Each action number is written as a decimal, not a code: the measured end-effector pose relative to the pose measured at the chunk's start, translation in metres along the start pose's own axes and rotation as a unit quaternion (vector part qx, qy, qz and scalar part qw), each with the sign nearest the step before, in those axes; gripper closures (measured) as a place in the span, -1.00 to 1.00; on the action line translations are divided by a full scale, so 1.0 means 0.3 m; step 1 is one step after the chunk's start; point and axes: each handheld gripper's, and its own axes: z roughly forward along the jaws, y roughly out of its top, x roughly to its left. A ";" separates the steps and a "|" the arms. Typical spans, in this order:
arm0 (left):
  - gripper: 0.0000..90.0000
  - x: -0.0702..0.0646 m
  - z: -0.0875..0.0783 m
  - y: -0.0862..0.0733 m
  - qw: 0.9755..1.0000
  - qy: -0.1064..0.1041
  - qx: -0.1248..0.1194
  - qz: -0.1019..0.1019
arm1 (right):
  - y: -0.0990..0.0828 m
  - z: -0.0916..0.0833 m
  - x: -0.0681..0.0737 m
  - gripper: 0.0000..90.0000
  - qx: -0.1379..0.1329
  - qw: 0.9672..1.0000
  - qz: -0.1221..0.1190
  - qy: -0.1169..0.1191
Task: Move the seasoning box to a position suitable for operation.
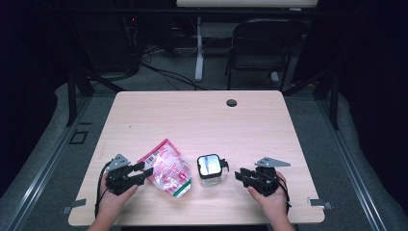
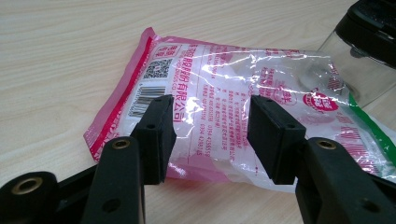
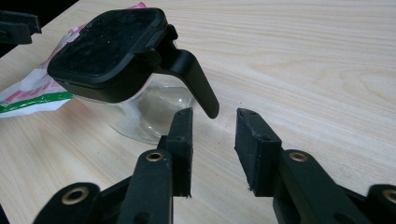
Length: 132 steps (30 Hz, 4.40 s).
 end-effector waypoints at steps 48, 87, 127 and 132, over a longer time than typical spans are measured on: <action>0.17 -0.015 -0.037 -0.020 1.000 -0.001 -0.009 -0.010 | 0.067 0.156 0.065 0.76 0.029 0.998 -0.057 -0.026; 0.17 -0.063 -0.030 -0.007 1.000 -0.011 -0.009 0.015 | 0.038 0.188 0.132 0.74 0.038 0.991 -0.114 -0.053; 0.22 -0.124 0.001 0.025 0.998 -0.031 -0.004 0.046 | 0.137 0.005 0.142 0.93 0.008 1.000 0.008 0.024; 0.26 -0.150 0.007 0.029 0.998 -0.034 -0.003 0.058 | 0.150 0.018 0.160 0.90 0.010 1.000 0.010 0.024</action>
